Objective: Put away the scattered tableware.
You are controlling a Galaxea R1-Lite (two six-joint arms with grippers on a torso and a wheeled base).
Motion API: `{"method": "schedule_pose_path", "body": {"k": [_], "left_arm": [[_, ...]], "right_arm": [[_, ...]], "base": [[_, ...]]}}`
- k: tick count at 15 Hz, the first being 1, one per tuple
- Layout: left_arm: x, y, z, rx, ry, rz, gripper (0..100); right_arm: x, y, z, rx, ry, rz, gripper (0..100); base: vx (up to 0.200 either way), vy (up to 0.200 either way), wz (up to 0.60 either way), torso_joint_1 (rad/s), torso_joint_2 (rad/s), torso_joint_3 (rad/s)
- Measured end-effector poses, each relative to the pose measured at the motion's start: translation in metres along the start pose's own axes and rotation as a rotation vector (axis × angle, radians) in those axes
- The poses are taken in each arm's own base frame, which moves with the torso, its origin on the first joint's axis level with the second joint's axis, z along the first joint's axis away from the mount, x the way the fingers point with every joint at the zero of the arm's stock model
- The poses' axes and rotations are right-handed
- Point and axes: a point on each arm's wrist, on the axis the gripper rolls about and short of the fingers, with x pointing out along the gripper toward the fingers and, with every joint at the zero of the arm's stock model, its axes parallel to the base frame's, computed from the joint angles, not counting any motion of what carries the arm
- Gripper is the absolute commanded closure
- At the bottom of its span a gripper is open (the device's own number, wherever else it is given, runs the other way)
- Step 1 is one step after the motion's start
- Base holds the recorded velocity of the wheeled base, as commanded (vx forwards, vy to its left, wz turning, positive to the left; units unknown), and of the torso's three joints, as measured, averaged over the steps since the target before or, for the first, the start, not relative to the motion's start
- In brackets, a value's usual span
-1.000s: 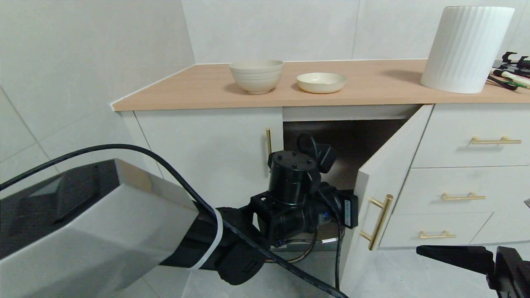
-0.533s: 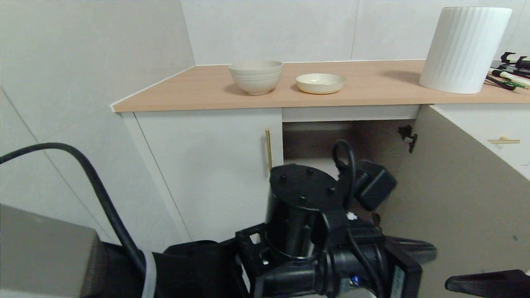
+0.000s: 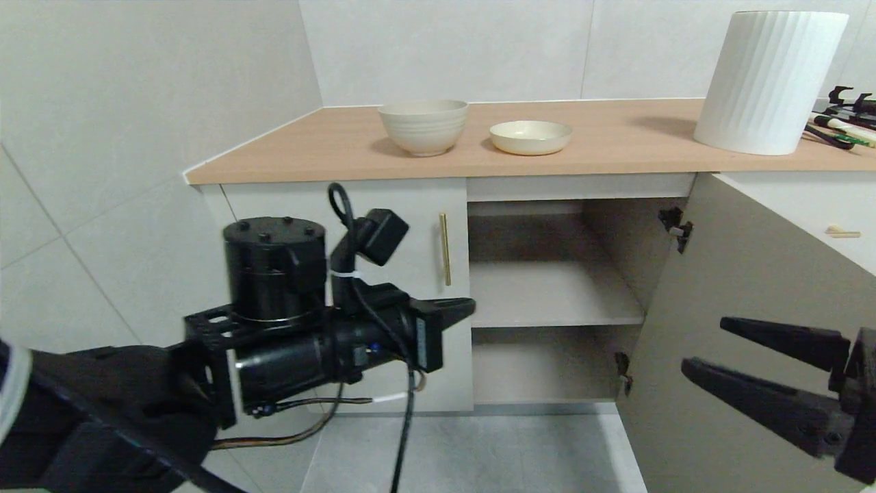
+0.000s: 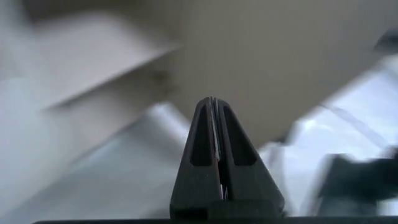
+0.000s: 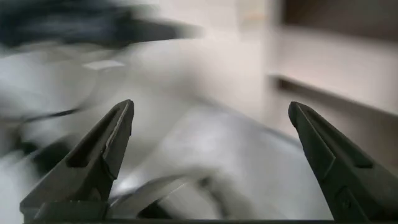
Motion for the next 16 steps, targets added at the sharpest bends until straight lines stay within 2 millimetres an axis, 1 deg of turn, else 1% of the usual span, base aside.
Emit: {"method": "schedule_pose_path", "body": {"k": [1,3,4,6,8,9,11,16], "left_arm": [[-0.02,0.011,0.004,0.016,0.009,0.061,100],[-0.058,0.023,0.012,0.02,0.016,0.155,100],[-0.077,0.026,0.016,0.011,0.018,0.201,0],[-0.106,0.03,0.025,0.003,-0.018,0.274,0],[-0.126,0.032,0.034,-0.02,-0.087,0.318,0],[-0.133,0.034,0.038,-0.06,-0.122,0.328,0],[-0.143,0.036,0.046,-0.058,-0.181,0.353,0],[-0.153,0.032,0.051,-0.04,-0.214,0.361,0]], "right_arm": [[0.011,0.0,0.007,-0.003,0.003,-0.02,0],[0.034,0.001,0.022,-0.01,-0.001,-0.032,0],[0.047,0.001,0.03,-0.01,0.011,-0.039,0],[0.07,-0.002,0.041,-0.006,0.084,-0.069,0],[0.086,-0.006,0.041,0.005,0.139,-0.088,0],[0.089,-0.008,0.039,0.009,0.154,-0.1,0],[0.088,-0.009,0.038,0.045,0.164,-0.113,0],[0.084,-0.008,0.044,0.068,0.149,-0.114,0]], "base": [[0.0,0.0,0.0,0.0,0.0,0.0],[0.0,0.0,0.0,0.0,0.0,0.0],[0.0,0.0,0.0,0.0,0.0,0.0],[0.0,0.0,0.0,0.0,0.0,0.0],[0.0,0.0,0.0,0.0,0.0,0.0],[0.0,0.0,0.0,0.0,0.0,0.0],[0.0,0.0,0.0,0.0,0.0,0.0],[0.0,0.0,0.0,0.0,0.0,0.0]]}}
